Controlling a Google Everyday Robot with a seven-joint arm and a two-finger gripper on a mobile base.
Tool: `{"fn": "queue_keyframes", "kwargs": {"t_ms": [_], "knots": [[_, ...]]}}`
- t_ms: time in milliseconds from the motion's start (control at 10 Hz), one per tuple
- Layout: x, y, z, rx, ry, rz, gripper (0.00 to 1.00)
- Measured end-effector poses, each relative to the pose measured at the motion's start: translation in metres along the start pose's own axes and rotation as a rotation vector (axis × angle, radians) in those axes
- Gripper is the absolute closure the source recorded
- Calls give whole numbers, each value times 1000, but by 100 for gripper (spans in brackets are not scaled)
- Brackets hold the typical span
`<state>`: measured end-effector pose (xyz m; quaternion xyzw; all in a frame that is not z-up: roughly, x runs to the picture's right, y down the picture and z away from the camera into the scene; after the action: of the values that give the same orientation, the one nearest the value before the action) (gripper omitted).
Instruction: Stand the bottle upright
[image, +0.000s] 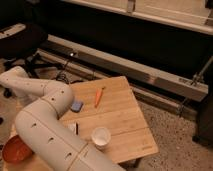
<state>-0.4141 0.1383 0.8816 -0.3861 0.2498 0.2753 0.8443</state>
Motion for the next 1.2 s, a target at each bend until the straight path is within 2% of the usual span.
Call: {"fn": "queue_keyframes", "kwargs": {"t_ms": [200, 400, 1200], "knots": [[-1, 0, -1, 1, -2, -6, 56], [-5, 2, -9, 2, -27, -17, 56], [-14, 7, -56, -31, -174, -89, 56]]}}
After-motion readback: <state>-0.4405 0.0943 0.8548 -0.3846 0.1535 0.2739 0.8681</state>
